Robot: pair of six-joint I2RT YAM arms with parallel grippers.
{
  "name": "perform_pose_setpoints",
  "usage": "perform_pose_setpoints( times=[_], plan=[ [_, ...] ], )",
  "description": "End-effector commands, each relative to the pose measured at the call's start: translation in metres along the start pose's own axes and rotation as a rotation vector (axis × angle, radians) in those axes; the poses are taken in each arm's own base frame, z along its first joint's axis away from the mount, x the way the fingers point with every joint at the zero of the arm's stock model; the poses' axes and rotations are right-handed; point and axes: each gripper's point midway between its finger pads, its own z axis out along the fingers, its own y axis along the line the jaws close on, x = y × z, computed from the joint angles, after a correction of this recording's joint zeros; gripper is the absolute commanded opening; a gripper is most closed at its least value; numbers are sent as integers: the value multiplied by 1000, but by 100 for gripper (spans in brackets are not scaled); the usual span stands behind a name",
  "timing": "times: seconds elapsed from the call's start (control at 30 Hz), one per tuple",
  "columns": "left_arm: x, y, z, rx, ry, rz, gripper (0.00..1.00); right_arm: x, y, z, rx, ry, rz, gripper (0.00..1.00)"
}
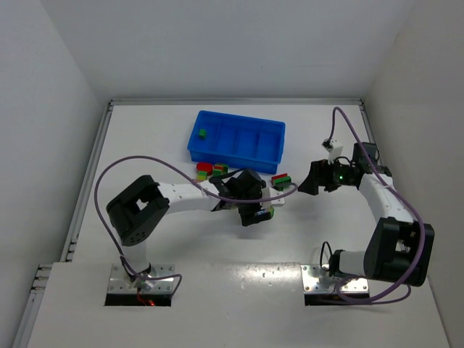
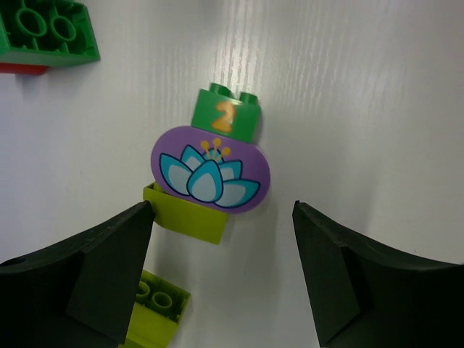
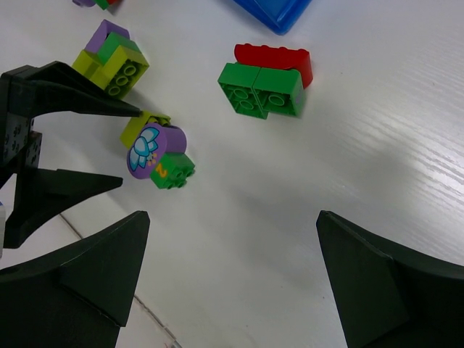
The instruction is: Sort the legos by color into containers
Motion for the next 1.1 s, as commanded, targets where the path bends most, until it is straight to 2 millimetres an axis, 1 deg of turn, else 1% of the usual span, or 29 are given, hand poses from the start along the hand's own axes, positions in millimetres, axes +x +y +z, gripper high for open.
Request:
perform_pose_setpoints(
  times=[0.0,0.07,0.1,0.13,0.17,0.2,0.23,0.27,0.3,0.33,0.4,0.63,0.7,0.77,0.8,0.83,0.87,0.9,0.93,0.97,1.0,1.03,1.07],
  plan=[
    [-6,-1,10,12,-10,22,83,-10,3,0,-21,-24,-48,99],
    [-3,-1,13,16,-2,29,83,-8,4,-1,-23,-18,-41,99],
    [-3,4,12,6,-9,24,83,-8,4,-1,-23,-18,-41,99],
    [0,3,15,10,0,21,83,-8,4,-1,-23,-18,-41,99],
    [-4,5,14,6,-7,24,83,-8,4,-1,-23,-18,-41,99],
    [1,8,16,4,1,24,83,-8,4,-1,-23,-18,-41,99],
    [4,7,18,8,9,22,83,-8,4,-1,-23,-18,-50,99],
    [4,7,18,8,9,22,83,-8,4,-1,-23,-18,-50,99],
    [6,11,17,1,11,14,83,-8,4,-1,-23,-18,-50,99],
    [9,11,20,6,20,21,82,-8,4,-1,-23,-18,-50,99],
    [9,11,20,6,20,34,80,-8,4,-1,-23,-18,-50,99],
    [12,11,22,10,28,51,80,-6,3,1,-25,-12,-44,99],
    [16,11,25,14,35,49,75,-6,3,1,-25,-12,-44,99],
    [16,11,25,14,35,49,63,-6,3,1,-25,-12,-44,99],
    [16,11,25,14,35,49,52,-6,3,1,-25,-12,-44,99],
    [19,7,25,26,39,46,52,-6,3,1,-25,-12,-44,99],
    [15,8,23,22,30,49,40,-5,3,1,-27,-6,-37,99],
    [15,8,23,22,30,49,35,-5,5,1,-36,-9,-37,99],
    [11,9,19,16,20,43,30,-6,7,1,-49,-14,-37,99],
    [10,10,14,15,10,23,22,-6,9,1,-57,-17,-37,99],
    [4,12,12,5,-10,19,19,-6,11,2,-74,-16,-20,99],
    [5,10,9,5,-10,6,18,-4,16,3,-110,-13,-3,99],
    [3,15,6,-32,-20,-18,11,-5,19,3,-125,-19,-3,99]
  ],
)
